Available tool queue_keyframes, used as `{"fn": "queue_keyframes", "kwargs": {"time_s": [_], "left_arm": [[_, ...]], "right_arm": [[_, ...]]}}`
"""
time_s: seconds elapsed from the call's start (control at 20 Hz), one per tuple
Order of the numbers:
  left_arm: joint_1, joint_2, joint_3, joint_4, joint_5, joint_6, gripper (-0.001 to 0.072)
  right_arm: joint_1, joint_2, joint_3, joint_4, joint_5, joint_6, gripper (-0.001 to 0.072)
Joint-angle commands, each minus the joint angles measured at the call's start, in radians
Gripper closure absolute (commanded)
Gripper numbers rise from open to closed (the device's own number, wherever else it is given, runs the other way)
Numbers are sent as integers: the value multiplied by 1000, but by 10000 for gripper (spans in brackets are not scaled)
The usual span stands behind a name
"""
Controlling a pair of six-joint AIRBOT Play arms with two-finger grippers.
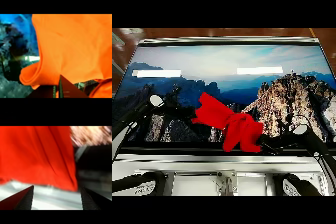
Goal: Fold the shirts.
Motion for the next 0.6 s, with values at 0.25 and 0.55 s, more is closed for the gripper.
{"fn": "queue_keyframes", "kwargs": {"time_s": [0.25,0.55], "left_arm": [[6,61,6,6,0,18,664],[129,228,219,116,-27,23,665]], "right_arm": [[182,-85,-11,74,-103,39,655],[180,182,326,-173,3,7,656]]}}
